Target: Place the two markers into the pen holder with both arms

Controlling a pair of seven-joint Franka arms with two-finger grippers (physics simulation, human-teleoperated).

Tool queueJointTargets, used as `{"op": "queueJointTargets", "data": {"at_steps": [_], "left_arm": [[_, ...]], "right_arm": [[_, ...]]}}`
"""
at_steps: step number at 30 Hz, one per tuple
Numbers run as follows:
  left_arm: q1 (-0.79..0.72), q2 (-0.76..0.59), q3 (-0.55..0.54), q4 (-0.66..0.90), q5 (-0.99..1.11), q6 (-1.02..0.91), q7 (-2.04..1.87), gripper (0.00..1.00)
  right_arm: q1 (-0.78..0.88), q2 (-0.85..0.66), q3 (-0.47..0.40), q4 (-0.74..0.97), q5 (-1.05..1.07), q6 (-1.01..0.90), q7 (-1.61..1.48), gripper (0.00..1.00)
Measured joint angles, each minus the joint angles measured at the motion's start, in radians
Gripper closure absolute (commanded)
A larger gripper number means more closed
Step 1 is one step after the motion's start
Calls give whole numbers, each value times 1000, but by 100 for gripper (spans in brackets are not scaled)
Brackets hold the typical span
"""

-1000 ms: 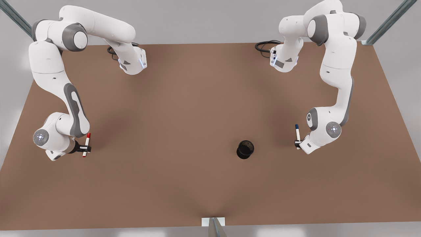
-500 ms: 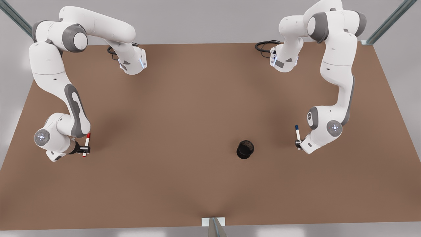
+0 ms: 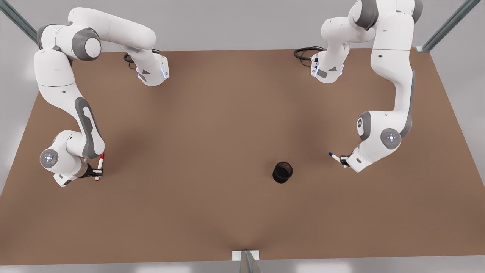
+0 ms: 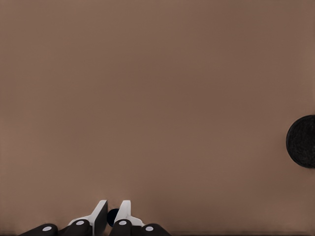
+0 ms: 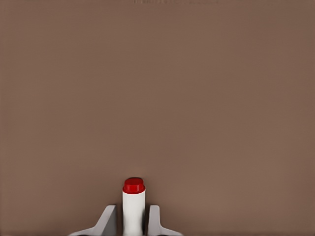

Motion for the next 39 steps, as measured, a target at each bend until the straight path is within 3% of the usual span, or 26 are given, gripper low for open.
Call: {"op": "queueJointTargets", "data": {"at_steps": [5,10,19,21,26,30,35,36,37,38,39], "left_arm": [[-69,-38,-3,88,-2,-98,-60,79],[-168,-32,-4,233,-5,-197,-155,79],[-260,73,-4,407,-6,-257,-367,79],[-263,88,-4,428,-5,-260,-409,79],[-278,117,-4,488,-4,-264,-505,79],[-300,141,-3,503,-3,-264,-573,79],[-343,162,-1,476,28,-267,-639,79],[-347,166,-1,471,36,-268,-650,71],[-350,168,-2,469,39,-268,-658,12],[-351,170,-2,468,40,-268,-666,0],[-351,170,-2,468,39,-267,-671,0]], "right_arm": [[0,4,0,0,0,2,-3,60],[0,6,0,0,1,2,-5,70],[3,3,0,8,8,-1,-18,75],[8,-6,3,74,9,-26,-24,75],[55,-53,78,392,9,-248,-34,75],[83,-171,165,429,11,-405,-18,75],[84,-250,382,438,12,-554,63,75],[86,-251,413,445,12,-575,81,75],[85,-250,446,449,14,-593,98,75],[88,-250,474,452,14,-607,116,75],[97,-249,502,462,15,-618,135,75]]}}
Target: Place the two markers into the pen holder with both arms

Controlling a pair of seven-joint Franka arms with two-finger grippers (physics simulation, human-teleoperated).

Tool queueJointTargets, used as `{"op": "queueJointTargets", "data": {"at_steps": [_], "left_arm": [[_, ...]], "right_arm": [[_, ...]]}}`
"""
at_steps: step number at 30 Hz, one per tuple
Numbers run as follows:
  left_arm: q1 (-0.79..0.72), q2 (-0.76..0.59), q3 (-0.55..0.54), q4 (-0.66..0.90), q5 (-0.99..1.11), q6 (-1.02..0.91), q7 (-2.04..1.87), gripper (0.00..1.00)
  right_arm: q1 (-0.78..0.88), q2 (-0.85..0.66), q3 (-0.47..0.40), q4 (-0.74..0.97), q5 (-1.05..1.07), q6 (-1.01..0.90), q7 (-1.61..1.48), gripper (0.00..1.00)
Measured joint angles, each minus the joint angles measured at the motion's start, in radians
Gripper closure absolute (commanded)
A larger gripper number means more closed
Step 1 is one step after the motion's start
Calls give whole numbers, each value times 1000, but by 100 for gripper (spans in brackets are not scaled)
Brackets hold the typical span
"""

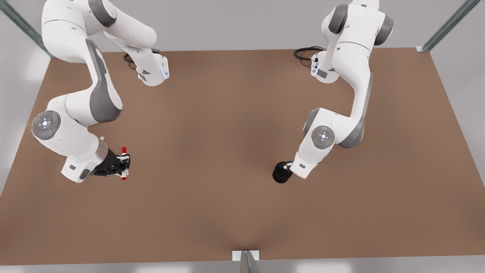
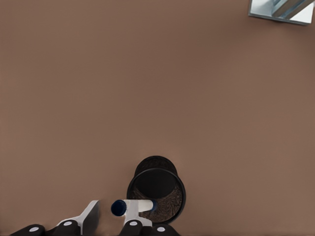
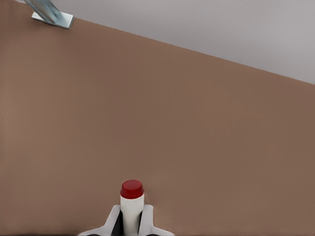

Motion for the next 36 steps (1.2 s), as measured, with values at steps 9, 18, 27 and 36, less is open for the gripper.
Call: {"op": "queueJointTargets", "data": {"at_steps": [9,18,27,36], "left_arm": [[258,-183,3,61,-25,-209,93,0],[297,-324,-1,78,-17,-470,282,0],[285,-282,1,77,-19,-527,396,0],[294,-277,5,77,-18,-539,466,0]], "right_arm": [[255,37,37,38,-3,103,208,75],[709,273,-206,284,-89,555,357,75],[949,508,-426,472,-104,845,466,74],[1006,588,-470,495,-108,1040,539,74]]}}
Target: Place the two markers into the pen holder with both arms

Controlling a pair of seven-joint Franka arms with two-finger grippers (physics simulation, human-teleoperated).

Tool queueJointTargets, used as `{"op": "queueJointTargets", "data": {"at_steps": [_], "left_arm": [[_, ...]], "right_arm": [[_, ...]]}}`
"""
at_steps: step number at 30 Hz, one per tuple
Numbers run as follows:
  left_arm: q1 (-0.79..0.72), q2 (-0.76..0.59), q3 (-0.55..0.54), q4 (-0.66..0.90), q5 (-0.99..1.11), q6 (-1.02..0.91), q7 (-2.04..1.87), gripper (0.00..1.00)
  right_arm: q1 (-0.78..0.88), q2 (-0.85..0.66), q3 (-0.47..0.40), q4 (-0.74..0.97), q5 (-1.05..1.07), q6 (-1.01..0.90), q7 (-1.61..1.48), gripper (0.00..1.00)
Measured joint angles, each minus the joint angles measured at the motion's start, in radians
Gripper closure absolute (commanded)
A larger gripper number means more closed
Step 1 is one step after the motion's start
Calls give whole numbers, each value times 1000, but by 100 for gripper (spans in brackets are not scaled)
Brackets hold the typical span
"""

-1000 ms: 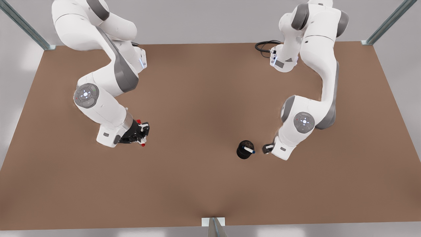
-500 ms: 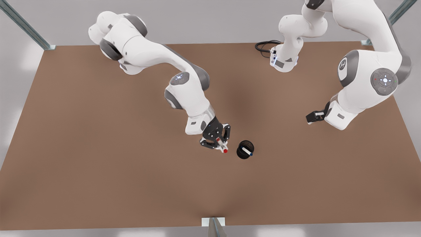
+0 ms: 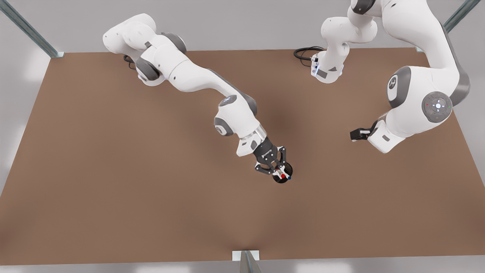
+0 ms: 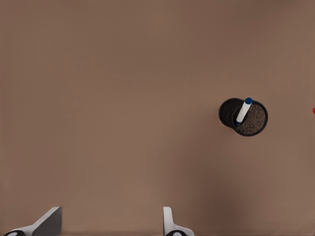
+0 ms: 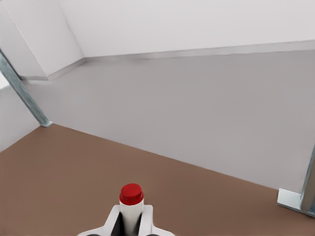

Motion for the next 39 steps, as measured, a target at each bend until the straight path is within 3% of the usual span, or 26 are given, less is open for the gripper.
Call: {"op": "queueJointTargets", "data": {"at_steps": [20,21,23,30,32,33,34,36,39], "left_arm": [[11,57,24,0,0,2,67,0],[11,58,24,0,0,2,68,0],[12,65,24,0,0,2,70,0],[16,77,24,0,1,14,71,0],[16,76,24,0,1,16,71,0],[15,76,24,3,1,16,72,0],[13,76,22,10,1,17,72,0],[7,76,17,22,0,18,72,0],[2,82,14,32,0,19,73,0]], "right_arm": [[94,148,-143,12,-3,164,84,72],[97,151,-148,12,-3,168,87,71],[100,155,-154,12,-3,177,91,50],[108,148,-150,10,-2,184,102,48],[66,27,-147,1,-1,110,103,43],[35,-78,-148,-6,-1,18,104,14],[-37,-199,-134,-25,8,-95,109,0],[-267,-450,-82,-126,71,-368,103,0],[-594,-771,-83,-476,168,-713,32,0]]}}
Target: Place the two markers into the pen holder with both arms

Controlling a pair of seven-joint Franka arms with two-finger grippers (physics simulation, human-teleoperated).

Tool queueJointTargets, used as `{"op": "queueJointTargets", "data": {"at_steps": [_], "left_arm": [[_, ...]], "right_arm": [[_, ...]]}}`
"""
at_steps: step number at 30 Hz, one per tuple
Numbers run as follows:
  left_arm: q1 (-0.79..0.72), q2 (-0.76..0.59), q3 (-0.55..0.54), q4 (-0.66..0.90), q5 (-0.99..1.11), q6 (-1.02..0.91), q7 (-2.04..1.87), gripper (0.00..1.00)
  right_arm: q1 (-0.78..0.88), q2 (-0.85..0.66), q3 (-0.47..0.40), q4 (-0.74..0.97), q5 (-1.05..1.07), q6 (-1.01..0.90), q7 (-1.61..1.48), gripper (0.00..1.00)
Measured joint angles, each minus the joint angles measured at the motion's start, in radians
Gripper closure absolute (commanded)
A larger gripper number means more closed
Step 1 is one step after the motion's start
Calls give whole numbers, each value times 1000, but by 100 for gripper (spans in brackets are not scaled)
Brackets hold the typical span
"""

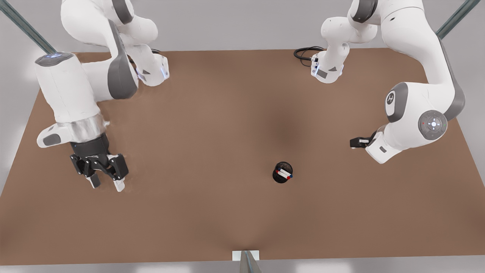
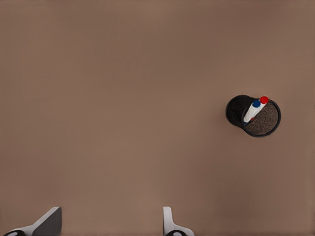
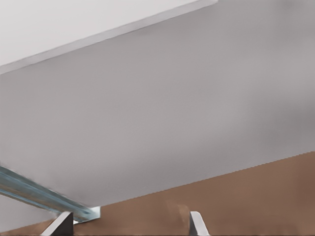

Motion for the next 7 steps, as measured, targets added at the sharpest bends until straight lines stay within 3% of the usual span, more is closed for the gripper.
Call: {"op": "queueJointTargets", "data": {"at_steps": [2,7], "left_arm": [[-4,3,0,3,0,0,0,0],[-7,7,0,5,-2,0,0,0]], "right_arm": [[-73,-52,-9,-110,35,-151,-49,0],[-44,56,-10,71,67,-441,-153,0]]}}
